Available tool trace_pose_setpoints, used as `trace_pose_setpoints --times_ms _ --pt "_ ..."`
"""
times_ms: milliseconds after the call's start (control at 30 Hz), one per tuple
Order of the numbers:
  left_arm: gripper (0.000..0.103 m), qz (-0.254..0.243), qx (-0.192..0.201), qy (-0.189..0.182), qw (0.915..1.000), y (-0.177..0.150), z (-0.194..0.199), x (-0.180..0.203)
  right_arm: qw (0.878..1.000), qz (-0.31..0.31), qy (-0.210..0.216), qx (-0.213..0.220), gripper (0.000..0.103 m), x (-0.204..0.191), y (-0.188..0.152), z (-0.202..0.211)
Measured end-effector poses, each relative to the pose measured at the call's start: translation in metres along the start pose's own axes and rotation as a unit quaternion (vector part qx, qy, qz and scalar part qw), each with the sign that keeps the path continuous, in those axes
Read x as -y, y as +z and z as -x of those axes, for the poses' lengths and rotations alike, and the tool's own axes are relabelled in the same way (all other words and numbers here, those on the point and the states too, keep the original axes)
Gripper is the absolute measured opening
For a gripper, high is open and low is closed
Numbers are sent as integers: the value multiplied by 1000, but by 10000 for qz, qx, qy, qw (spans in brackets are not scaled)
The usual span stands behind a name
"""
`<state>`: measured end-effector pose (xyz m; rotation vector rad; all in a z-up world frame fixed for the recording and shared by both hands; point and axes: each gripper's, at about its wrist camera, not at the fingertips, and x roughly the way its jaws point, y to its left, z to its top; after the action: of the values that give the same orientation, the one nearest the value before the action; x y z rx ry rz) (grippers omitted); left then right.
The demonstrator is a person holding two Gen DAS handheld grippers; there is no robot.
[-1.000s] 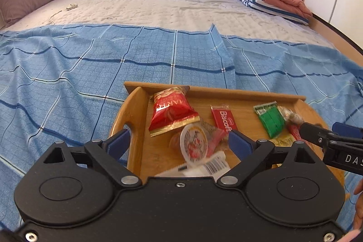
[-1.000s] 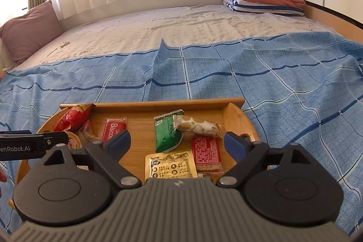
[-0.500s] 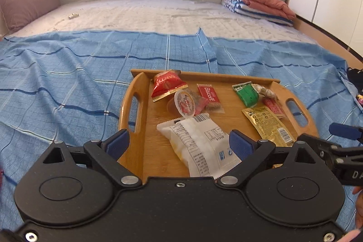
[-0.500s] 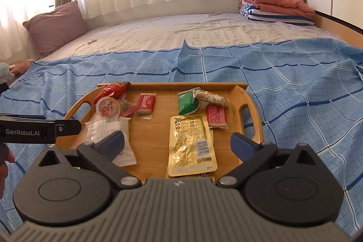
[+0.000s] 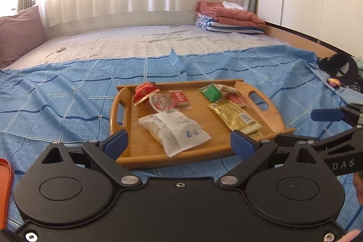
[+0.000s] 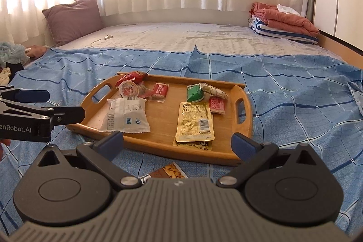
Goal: Organize snacks
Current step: 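Move both tools back toward the remaining snacks beside the tray, then lower the left tool onto the red bar packet and close it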
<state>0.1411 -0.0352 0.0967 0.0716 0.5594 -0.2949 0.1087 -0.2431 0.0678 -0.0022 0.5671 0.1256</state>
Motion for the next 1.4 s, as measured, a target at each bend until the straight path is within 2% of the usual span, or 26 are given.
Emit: trace_pose_setpoints --times_ms 400,833,1000,1400 --pt "97 30 -28 -261 9997 -48 30 27 9995 289 -90 -48 103 2 -29 13" --pt "97 203 -313 -49 9993 -87 14 37 9996 238 136 -71 103 14 -49 4" --pt "97 268 -515 -57 9983 -99 4 40 9993 217 256 -167 103 15 -54 -7" --pt "97 252 -704 -146 9971 -111 -7 51 9979 174 527 -325 103 15 -57 -30"
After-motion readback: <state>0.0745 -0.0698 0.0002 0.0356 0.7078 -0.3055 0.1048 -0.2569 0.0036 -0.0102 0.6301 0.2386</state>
